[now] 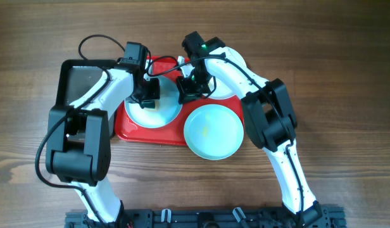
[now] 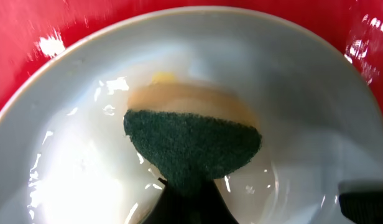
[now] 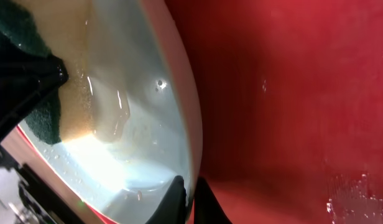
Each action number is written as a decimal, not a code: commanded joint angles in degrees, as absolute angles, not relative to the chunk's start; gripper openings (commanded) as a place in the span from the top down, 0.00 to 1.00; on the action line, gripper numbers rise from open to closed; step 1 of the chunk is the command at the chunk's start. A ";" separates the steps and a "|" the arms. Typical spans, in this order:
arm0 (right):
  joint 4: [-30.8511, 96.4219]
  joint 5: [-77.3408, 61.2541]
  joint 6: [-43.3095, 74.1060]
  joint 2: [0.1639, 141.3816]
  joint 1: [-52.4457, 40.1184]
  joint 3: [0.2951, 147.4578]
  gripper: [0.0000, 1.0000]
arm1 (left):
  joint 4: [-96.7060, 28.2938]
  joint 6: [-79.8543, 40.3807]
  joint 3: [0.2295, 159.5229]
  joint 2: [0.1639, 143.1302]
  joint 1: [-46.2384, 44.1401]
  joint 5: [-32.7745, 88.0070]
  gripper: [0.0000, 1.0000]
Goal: Clean dirty plates on tray and stack at the side
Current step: 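Grip the plate rim with the right gripper, bring sponge onto plate, then scrub the light-blue plate surface with the sponge in the left gripper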
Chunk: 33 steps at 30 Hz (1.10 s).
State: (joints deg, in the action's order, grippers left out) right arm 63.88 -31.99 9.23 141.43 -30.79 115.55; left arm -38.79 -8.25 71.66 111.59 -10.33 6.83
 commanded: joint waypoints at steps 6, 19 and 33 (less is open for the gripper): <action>65.56 -21.80 -13.19 142.28 -30.52 113.56 0.96 | -46.70 -10.20 74.13 113.54 -8.84 10.87 0.96; 63.07 -22.94 -8.32 142.30 -31.48 113.54 0.96 | -47.44 -17.82 75.99 113.36 -9.15 -10.92 0.96; 62.11 -34.83 13.06 142.30 -31.14 113.10 0.96 | -52.99 -27.38 75.99 113.36 -9.17 11.55 0.96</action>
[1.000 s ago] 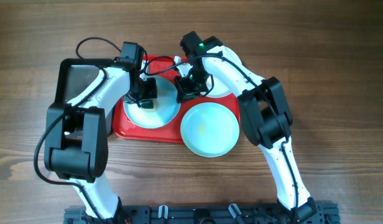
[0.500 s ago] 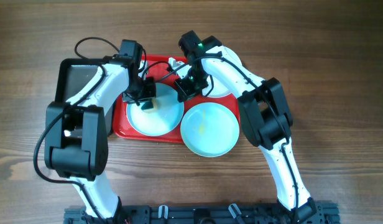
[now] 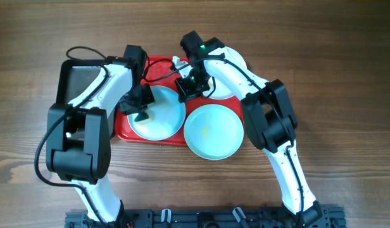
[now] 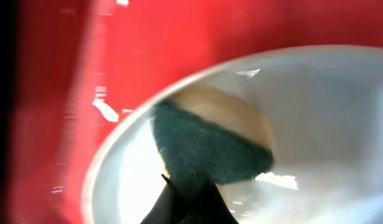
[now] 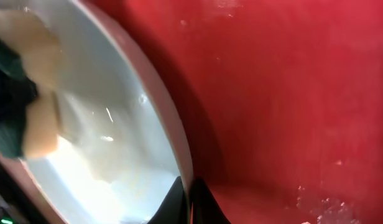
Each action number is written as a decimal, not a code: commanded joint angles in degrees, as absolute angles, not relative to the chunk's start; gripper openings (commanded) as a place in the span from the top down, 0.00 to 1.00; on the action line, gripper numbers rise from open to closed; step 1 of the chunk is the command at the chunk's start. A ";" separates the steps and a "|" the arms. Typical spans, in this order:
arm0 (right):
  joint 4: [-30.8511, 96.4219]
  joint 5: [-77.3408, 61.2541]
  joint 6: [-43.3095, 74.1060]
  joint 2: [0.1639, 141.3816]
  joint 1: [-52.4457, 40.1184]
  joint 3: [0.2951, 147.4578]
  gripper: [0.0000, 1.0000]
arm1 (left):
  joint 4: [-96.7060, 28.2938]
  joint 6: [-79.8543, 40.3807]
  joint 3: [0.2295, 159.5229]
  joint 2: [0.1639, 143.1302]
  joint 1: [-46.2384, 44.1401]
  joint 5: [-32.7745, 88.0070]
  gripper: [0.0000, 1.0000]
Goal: Clean dirty plates on tray and stack at the side
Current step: 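Scrub the light-blue plate surface with the sponge in the left gripper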
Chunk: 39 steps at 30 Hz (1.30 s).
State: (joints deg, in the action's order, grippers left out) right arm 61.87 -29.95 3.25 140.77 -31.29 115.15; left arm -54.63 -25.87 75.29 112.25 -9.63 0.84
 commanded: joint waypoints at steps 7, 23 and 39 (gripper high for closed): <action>61.93 -36.97 15.25 142.30 -31.27 112.64 0.96 | -47.86 -27.20 75.99 113.36 -9.78 21.41 0.96; 61.60 -36.99 15.22 142.30 -30.24 112.64 0.96 | -58.81 -22.48 75.99 113.38 -14.90 -1.15 0.96; 61.71 -36.93 13.65 142.30 -29.76 112.64 0.96 | -45.80 -32.38 75.99 113.38 -14.92 -0.14 0.96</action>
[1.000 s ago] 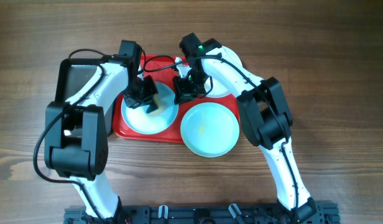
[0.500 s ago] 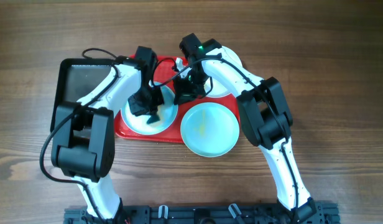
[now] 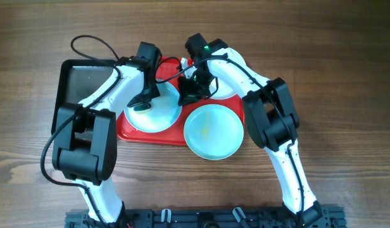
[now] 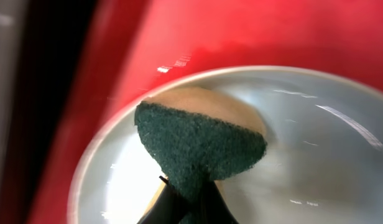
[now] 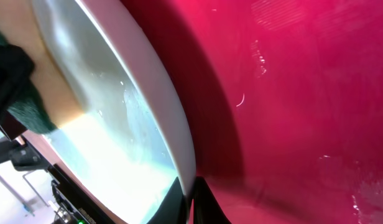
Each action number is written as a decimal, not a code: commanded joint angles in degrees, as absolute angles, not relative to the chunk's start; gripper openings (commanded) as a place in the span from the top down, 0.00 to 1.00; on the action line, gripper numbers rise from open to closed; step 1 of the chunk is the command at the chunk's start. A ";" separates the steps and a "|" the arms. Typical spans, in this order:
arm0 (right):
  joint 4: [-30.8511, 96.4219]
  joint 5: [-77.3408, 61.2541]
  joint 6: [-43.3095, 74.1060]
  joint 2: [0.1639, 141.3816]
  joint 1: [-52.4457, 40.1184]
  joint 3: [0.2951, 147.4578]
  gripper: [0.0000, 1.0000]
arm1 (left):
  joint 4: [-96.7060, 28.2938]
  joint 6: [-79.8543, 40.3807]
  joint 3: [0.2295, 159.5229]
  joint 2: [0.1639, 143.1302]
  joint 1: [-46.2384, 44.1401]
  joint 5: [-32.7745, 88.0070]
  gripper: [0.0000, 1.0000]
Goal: Clean dirty plates on tray and stack at the side
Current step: 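Scrub the light-blue plate surface with the sponge in the left gripper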
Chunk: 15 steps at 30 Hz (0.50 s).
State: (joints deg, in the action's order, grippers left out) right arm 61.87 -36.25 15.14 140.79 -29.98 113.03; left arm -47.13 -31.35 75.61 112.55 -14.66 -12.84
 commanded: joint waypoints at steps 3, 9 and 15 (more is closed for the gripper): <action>61.71 -36.95 13.50 142.30 -29.76 112.64 0.96 | -45.80 -25.50 75.99 113.38 -15.18 11.05 0.96; 61.73 -36.95 13.45 142.30 -29.76 112.64 0.96 | -50.26 -11.16 75.99 113.38 -15.70 19.88 0.96; 61.98 -36.95 12.97 142.30 -29.76 112.64 0.96 | -53.12 -15.59 75.99 113.38 -15.55 -3.05 0.96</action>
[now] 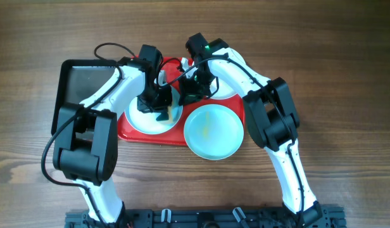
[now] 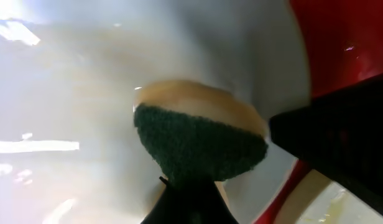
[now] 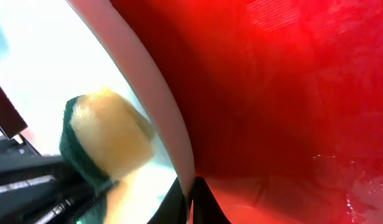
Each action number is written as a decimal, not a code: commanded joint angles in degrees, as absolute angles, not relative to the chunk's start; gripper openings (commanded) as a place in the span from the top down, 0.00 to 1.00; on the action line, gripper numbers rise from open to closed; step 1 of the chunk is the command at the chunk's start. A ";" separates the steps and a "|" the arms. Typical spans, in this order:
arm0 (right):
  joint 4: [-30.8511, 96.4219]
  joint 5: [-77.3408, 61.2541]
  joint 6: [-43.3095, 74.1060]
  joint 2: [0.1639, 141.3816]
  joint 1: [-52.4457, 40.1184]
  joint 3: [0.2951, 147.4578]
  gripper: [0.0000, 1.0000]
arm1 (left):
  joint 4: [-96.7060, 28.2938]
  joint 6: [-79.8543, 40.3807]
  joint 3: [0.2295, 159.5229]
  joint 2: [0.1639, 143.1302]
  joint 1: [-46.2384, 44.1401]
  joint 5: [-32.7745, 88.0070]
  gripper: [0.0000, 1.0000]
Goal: Clean dirty plates on tray and stack at the side
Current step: 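Scrub the light-blue plate surface with the sponge in the left gripper, then lift the cleaned plate off the red tray with the right gripper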
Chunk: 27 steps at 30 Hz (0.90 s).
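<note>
A white plate [image 1: 143, 118] lies on the red tray [image 1: 176, 135]. My left gripper [image 1: 161, 101] is shut on a yellow and green sponge [image 2: 198, 140], pressed on the plate's inner surface [image 2: 86, 93] near its right rim. My right gripper [image 3: 190, 186] is shut on that plate's rim [image 3: 160, 118], holding it by the right edge; the sponge [image 3: 104, 143] shows just beyond. A second white plate [image 1: 228, 88] sits at the tray's back right, partly hidden by the right arm. A light green plate [image 1: 214, 131] rests partly on the tray's front right corner.
A black tray [image 1: 81, 82] stands to the left of the red one. Cables [image 1: 113, 49] loop above the left arm. Wooden table [image 1: 347, 76] surrounds everything.
My left gripper with the sponge has moved from the plate's left part to its right side, close to the right gripper's fingers. The right gripper still pinches the rim.
The sponge was near the plate's middle, then at its left rim, then on the upper left part, and now it is at the right side. All the while my right gripper held the plate's right rim.
</note>
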State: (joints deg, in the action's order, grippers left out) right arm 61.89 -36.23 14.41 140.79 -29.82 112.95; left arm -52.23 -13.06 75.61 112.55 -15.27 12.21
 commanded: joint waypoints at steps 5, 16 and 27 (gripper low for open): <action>62.46 -36.93 12.03 142.30 -29.76 112.64 0.96 | -53.65 -26.68 75.99 113.38 -15.55 -24.29 0.96; 63.48 -32.27 12.01 142.30 -29.76 112.64 0.96 | -55.57 -33.19 86.04 113.34 -11.53 -11.20 0.96; 63.33 -31.97 12.12 142.30 -29.78 112.64 0.50 | -67.18 -23.75 98.59 112.62 -2.35 3.20 0.96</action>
